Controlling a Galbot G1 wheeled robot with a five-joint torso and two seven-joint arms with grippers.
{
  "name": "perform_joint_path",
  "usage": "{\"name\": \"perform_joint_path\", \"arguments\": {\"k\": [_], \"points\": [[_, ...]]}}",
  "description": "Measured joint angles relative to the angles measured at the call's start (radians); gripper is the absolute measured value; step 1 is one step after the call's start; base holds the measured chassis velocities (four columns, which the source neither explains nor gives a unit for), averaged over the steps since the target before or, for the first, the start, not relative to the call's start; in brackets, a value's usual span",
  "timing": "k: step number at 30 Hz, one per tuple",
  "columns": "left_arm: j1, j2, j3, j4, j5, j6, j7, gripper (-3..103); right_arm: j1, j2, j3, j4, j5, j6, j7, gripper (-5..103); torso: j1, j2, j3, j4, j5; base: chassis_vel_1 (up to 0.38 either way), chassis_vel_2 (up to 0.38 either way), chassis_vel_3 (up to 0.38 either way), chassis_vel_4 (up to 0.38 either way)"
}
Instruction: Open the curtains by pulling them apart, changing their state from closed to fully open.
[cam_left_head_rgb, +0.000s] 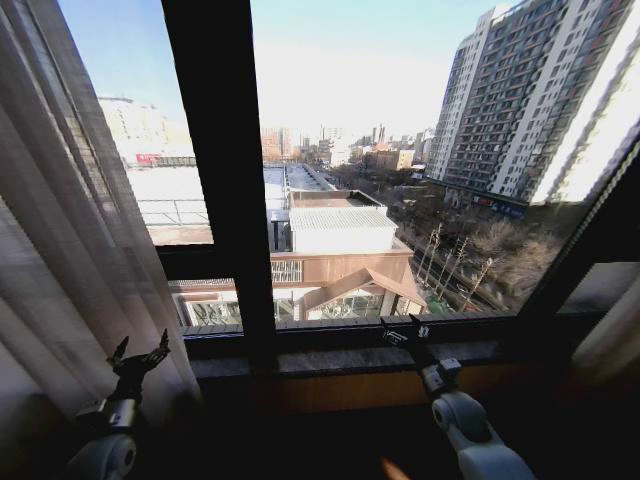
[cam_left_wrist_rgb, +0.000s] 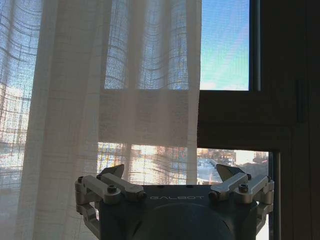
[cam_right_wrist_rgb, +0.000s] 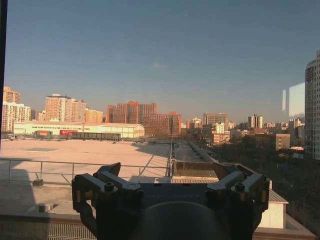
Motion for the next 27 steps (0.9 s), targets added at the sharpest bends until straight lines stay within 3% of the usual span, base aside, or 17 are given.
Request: {"name": "perform_joint_path", "arguments": {"k": [17, 19, 24, 26, 27], "points": [[-0.014, -0.001, 0.010, 0.002, 0.004, 0.011, -0.003, 100, 0.000, 0.000, 0.000, 0.000, 0.000, 0.000, 0.000, 100, 0.000, 0.000, 0.000, 0.0005, 0.0002, 0.000, 0.000, 0.000, 0.000], [-0.037, -0.004, 0.028, 0.006, 0.013, 0.032, -0.006, 100, 0.000, 0.000, 0.000, 0.000, 0.000, 0.000, 0.000, 100, 0.000, 0.000, 0.000, 0.0008, 0.0004, 0.000, 0.000, 0.000, 0.000], [-0.217, -0.031, 0.173, 0.039, 0.082, 0.198, -0.042, 100, 0.000, 0.000, 0.000, 0.000, 0.000, 0.000, 0.000, 100, 0.000, 0.000, 0.000, -0.0002, 0.0000, 0.000, 0.000, 0.000, 0.000], [-0.232, -0.033, 0.184, 0.041, 0.088, 0.211, -0.045, 100, 0.000, 0.000, 0.000, 0.000, 0.000, 0.000, 0.000, 100, 0.000, 0.000, 0.000, -0.0002, 0.0000, 0.000, 0.000, 0.000, 0.000], [-0.286, -0.041, 0.228, 0.051, 0.108, 0.261, -0.056, 100, 0.000, 0.000, 0.000, 0.000, 0.000, 0.000, 0.000, 100, 0.000, 0.000, 0.000, -0.0002, 0.0002, 0.000, 0.000, 0.000, 0.000]]}}
